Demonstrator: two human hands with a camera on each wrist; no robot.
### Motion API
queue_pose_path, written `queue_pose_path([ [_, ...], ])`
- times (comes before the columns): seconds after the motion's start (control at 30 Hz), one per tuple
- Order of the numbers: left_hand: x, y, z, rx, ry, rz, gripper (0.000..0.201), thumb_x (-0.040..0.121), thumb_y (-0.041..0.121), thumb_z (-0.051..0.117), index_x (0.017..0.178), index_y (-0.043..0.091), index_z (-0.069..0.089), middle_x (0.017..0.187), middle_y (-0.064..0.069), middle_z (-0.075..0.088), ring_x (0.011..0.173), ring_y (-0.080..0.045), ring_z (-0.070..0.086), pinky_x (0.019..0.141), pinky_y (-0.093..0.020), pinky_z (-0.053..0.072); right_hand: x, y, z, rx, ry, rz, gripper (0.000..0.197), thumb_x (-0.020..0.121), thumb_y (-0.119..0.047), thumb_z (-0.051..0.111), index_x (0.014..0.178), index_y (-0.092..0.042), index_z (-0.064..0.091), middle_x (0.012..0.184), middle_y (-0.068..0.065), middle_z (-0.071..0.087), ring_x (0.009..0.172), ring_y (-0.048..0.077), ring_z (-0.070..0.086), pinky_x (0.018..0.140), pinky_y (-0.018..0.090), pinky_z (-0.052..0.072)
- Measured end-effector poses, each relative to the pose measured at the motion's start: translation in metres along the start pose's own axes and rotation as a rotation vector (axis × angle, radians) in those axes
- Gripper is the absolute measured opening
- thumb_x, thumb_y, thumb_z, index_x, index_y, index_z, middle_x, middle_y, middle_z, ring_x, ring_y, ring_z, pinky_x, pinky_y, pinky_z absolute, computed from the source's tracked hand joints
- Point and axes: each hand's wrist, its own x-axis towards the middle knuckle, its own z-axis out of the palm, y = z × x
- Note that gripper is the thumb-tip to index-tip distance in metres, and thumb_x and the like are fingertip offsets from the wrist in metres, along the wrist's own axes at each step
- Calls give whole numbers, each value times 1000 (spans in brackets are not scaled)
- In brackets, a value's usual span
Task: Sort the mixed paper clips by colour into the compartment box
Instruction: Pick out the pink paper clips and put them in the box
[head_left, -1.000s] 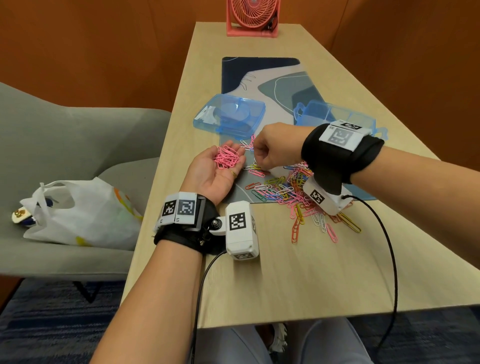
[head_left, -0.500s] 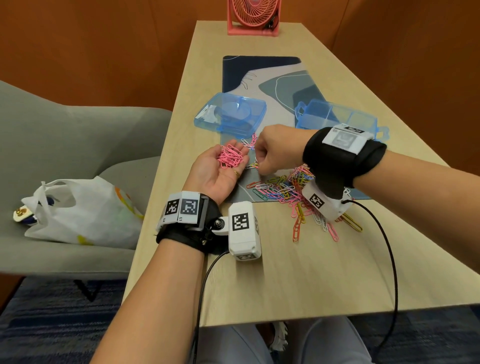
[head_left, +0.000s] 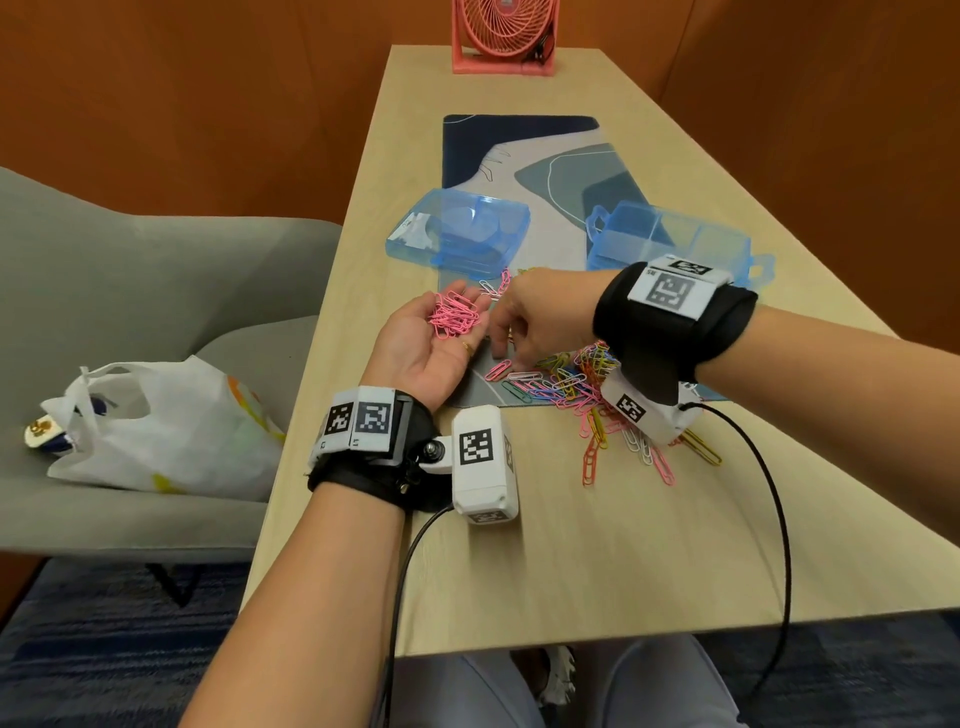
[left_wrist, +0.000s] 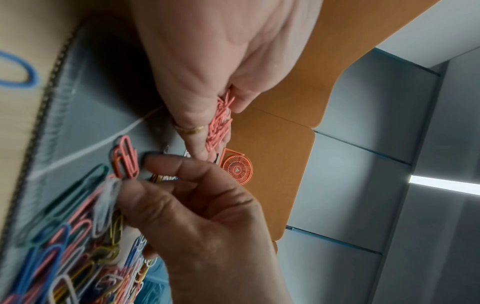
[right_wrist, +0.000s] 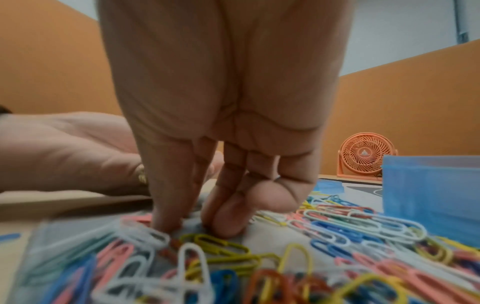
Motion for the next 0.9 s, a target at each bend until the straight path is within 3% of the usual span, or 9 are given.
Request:
queue_pose_path([
  [0.13,1,1,-1,27,12,-4,36,102,19,27,91,-1,55,90,-17,58,86,-28,56,103,-40,39,2,-1,4,-36,-10,-42,4,84,-18,66,80,-18,66,63,-12,54,58,3,46,56,20,36],
  [0.27,1,0,-1,55,21,-14,36,103,20,28,92,0,55,91,-16,58,88,-27,57,99,-38,40,-1,2,-1,-20,15,-5,8,84,-20,67,77,-15,66,66,-6,58,62,9,49,57,19,38],
  [0.37,-2,-2,3,70,9,-23,34,102,19,29,91,0,56,91,-15,59,96,-26,56,99,-37,39,-5,5,-14,46,95,40,9,83,-16,65,74,-17,64,65,-7,64,60,5,54,60,20,42],
  [0.47,-6,-7,6,15,-38,-52,30,100,14,31,95,-4,55,94,-19,59,94,-28,58,99,-40,42,-7,2,-24,134,181,39,11,83,-16,65,72,-20,65,64,-6,68,60,2,59,59,19,41],
  [0.6,-10,-17,9,-28,-111,-132,31,100,11,28,100,-8,52,103,-23,58,116,-32,51,105,-44,37,-10,-5,-29,117,241,31,7,82,-13,65,80,-17,71,61,-10,63,61,3,59,68,20,49],
  [0.7,-15,-23,13,-11,-111,-151,31,100,10,29,94,-8,53,95,-22,60,96,-31,57,101,-44,39,-19,0,-28,57,220,54,7,81,-14,66,77,-17,70,64,-7,65,62,6,58,60,19,44],
  [0.77,-15,-24,14,16,-94,-156,31,100,11,30,93,-7,55,92,-21,59,95,-30,57,100,-42,39,-28,8,-25,9,152,77,7,81,-15,67,75,-18,70,69,-3,68,64,9,59,57,20,42],
  [0.9,-14,-24,13,107,-76,-146,33,101,14,30,94,-3,57,93,-17,59,89,-28,58,97,-41,40,-48,20,-12,-23,-8,111,8,77,-19,75,75,-22,68,66,-11,61,66,9,55,61,22,43],
])
